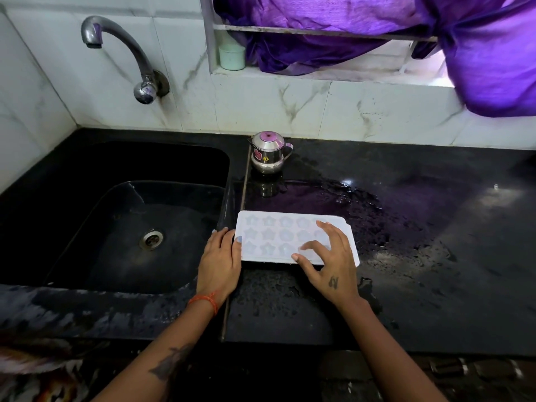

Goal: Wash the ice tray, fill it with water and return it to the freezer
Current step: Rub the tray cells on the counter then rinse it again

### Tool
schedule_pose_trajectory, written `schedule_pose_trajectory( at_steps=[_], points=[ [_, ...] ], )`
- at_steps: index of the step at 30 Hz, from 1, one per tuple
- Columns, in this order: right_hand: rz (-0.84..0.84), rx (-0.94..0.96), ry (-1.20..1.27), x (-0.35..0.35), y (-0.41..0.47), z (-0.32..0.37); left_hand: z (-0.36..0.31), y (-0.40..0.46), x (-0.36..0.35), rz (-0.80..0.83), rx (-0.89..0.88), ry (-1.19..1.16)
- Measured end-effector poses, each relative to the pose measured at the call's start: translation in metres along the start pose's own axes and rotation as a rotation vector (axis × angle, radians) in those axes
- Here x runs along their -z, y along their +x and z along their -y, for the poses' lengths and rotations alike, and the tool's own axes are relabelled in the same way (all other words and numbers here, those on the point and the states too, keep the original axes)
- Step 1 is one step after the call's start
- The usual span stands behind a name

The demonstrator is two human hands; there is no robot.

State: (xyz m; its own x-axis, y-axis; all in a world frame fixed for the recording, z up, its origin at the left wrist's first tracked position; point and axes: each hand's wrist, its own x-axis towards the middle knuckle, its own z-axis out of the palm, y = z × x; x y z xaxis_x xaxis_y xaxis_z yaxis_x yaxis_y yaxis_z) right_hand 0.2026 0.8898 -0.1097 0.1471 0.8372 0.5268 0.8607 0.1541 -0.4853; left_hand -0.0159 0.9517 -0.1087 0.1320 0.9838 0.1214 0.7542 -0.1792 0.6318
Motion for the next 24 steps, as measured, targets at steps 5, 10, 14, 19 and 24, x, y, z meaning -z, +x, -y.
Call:
schedule_pose_trajectory(
  at_steps=[5, 10, 14, 19, 24],
  points=[
    [-0.046, 0.078, -0.005, -0.009, 0.012, 0.011, 0.000, 0.000, 0.001, -0.015, -0.017, -0.006],
    [0.004, 0.094, -0.016, -0.022, 0.010, 0.011, 0.000, 0.001, 0.001, -0.014, -0.006, 0.002],
    [0.049, 0.108, -0.081, -0.025, 0.007, 0.011, -0.002, 0.001, 0.002, -0.012, -0.008, 0.018],
    [0.061, 0.136, -0.066, -0.024, 0.007, 0.009, -0.002, 0.001, 0.001, -0.004, 0.003, 0.033],
    [0.055, 0.127, -0.079, -0.023, 0.006, 0.009, -0.002, 0.001, 0.001, -0.003, 0.002, 0.032]
  ],
)
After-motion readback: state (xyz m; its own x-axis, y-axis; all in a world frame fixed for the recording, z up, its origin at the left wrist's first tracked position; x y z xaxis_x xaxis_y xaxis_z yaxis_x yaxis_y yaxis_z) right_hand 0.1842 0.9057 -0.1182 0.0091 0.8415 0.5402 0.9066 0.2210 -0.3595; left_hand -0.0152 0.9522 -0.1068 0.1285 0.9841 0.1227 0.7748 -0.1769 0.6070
